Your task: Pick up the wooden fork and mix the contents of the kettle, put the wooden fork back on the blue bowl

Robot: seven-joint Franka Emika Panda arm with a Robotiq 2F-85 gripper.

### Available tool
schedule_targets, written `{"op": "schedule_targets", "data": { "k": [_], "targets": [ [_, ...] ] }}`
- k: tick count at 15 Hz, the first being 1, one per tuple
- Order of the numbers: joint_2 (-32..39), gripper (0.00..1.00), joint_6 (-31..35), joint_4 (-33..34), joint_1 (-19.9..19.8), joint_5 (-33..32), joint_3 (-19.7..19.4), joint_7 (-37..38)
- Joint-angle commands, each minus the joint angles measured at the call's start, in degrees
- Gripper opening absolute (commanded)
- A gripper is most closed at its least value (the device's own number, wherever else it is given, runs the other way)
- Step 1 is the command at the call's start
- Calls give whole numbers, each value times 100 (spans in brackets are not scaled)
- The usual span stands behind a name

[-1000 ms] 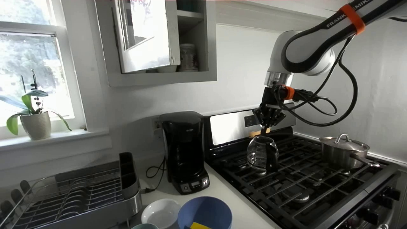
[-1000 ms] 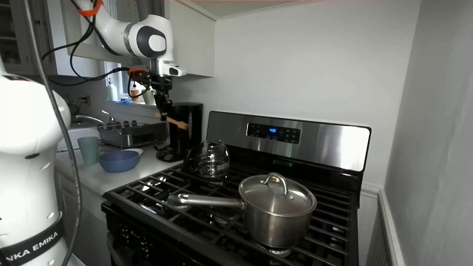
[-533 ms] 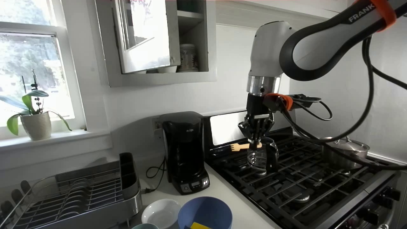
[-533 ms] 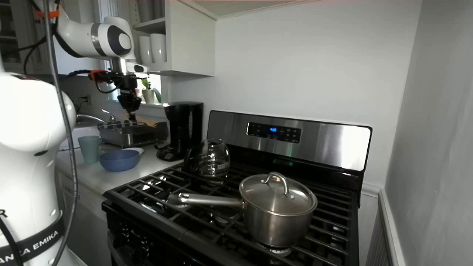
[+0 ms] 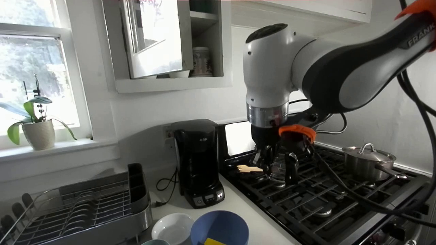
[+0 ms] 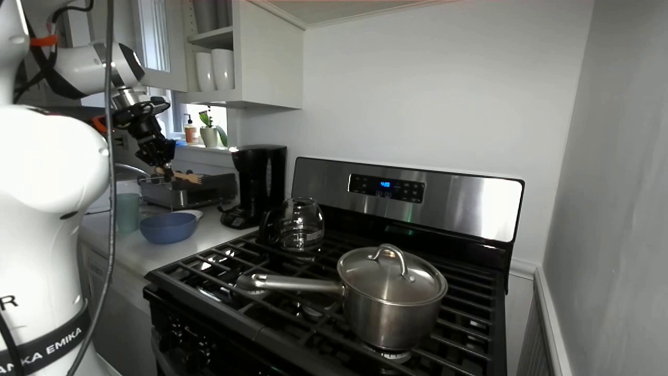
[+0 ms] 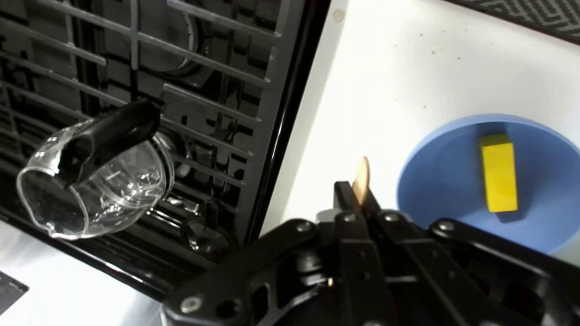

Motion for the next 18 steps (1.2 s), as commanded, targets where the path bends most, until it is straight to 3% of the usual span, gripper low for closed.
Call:
{"op": "schedule_targets", "data": {
  "k": [1, 4, 8, 9, 11, 15, 18],
  "targets": [
    [998, 1, -696, 700, 413, -1007, 38, 306],
    [1730, 1, -1420, 1179, 963, -1626, -109, 302],
    [2437, 1, -1812, 1729, 1619, -2190, -373, -16],
    [1998, 3, -1503, 1284, 1517, -1884, -424, 120],
    [2261, 3, -1592, 1487, 1725, -1986, -522, 91],
    [2353, 3, -1617, 1601, 1753, -1999, -571, 26],
    [2682, 1, -1742, 1726, 2034, -2563, -763, 201]
  ]
}}
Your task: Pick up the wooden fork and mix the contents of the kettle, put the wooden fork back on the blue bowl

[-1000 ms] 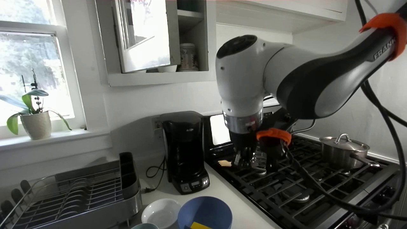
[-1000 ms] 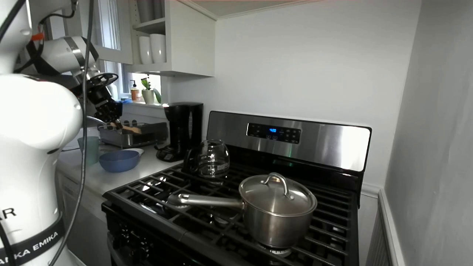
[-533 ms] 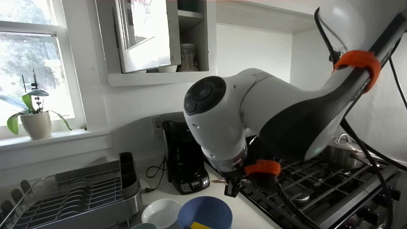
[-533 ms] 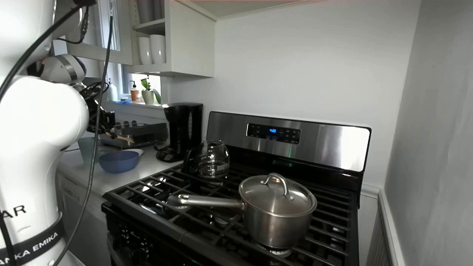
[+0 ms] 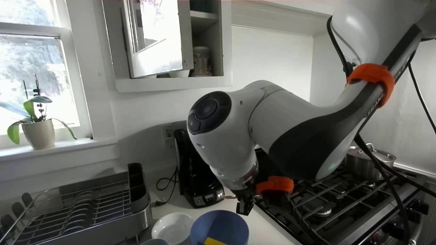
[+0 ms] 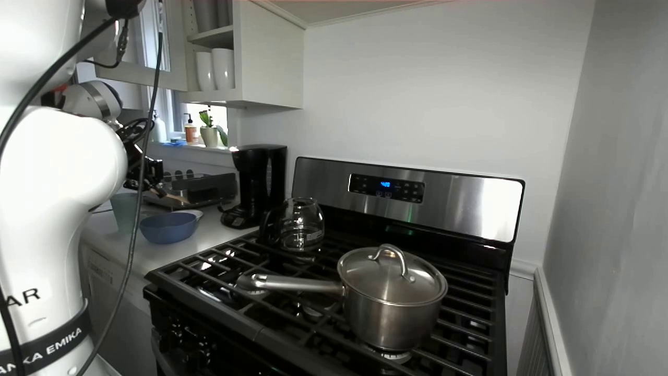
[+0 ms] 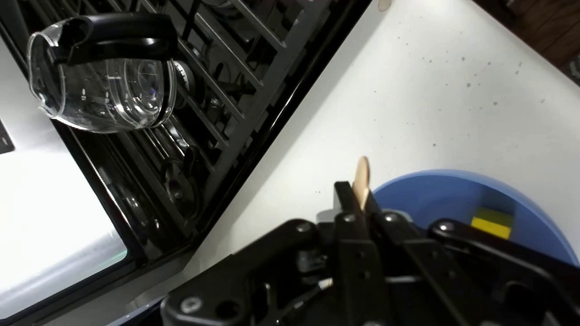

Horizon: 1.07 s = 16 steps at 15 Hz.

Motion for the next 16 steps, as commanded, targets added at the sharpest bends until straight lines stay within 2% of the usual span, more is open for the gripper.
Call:
{"op": "schedule_targets", "data": {
  "k": [1, 5, 10, 16],
  "targets": [
    [356, 1, -99, 139, 478, -584, -386, 198],
    [762, 1, -139, 217, 832, -1011, -685, 433],
    [1145, 1, -581, 417, 1272, -1540, -983, 703],
    [1452, 1, -827, 684, 1512, -1546, -1061, 621]
  ]
}}
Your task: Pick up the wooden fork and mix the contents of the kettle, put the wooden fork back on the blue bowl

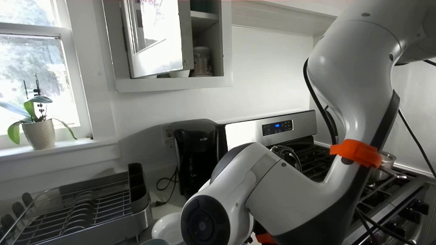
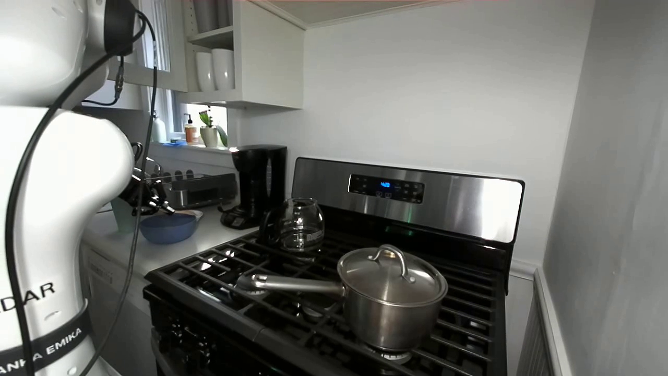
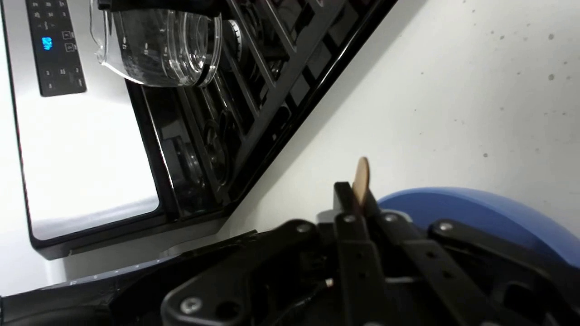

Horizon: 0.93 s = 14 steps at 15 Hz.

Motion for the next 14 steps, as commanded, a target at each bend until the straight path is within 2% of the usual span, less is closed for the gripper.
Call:
{"op": "schedule_targets", "data": {
  "k": [1, 6, 7, 8, 14],
  "targets": [
    [246, 1, -234, 296, 203, -107, -107, -26],
    [353, 1, -337, 382, 289, -140, -180, -51],
    [362, 19, -356, 391, 297, -141, -196, -51],
    [370, 29, -368, 392, 303, -153, -213, -42],
    [382, 69, -386, 379, 279, -155, -226, -34]
  ]
}}
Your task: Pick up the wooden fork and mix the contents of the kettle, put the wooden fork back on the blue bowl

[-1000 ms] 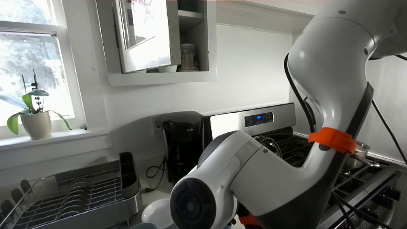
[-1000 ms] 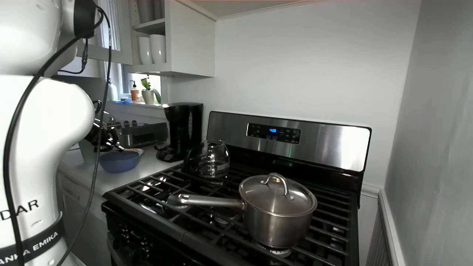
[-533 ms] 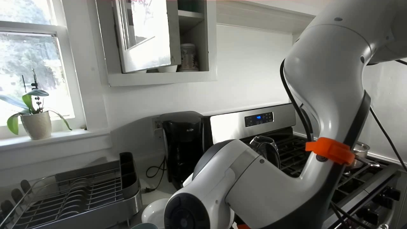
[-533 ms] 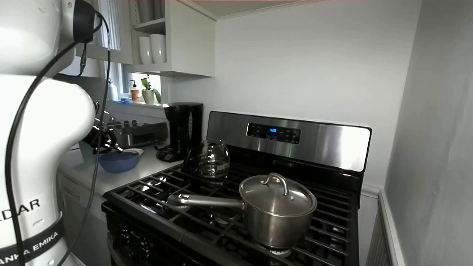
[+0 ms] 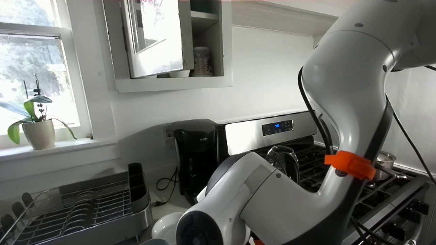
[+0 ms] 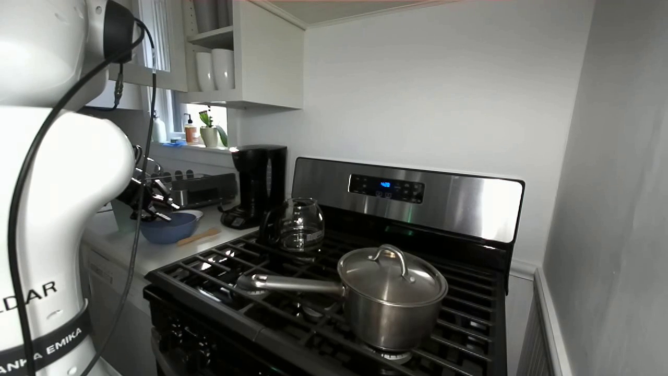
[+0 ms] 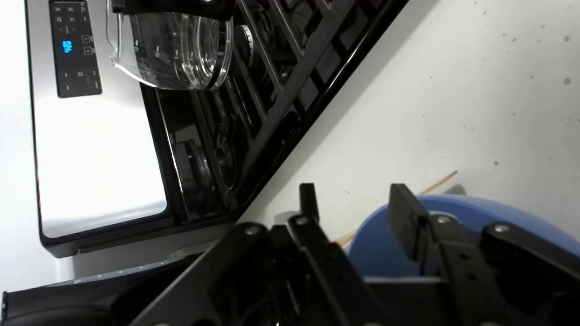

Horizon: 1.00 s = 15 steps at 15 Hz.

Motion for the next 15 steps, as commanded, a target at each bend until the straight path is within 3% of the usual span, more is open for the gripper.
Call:
{"op": "schedule_targets", "data": {
  "k": [1, 4, 6, 8, 15],
  "targets": [
    [124, 70, -131, 168, 99, -102, -65, -25],
    [129, 77, -128, 179, 100, -92, -60, -27],
    [50, 93, -50, 170, 32, 17, -29, -34],
    [-200, 100, 249, 76, -175, 212, 32, -19],
    [-1681, 100, 2292, -1128, -1222, 1231, 179, -167]
  ]
}}
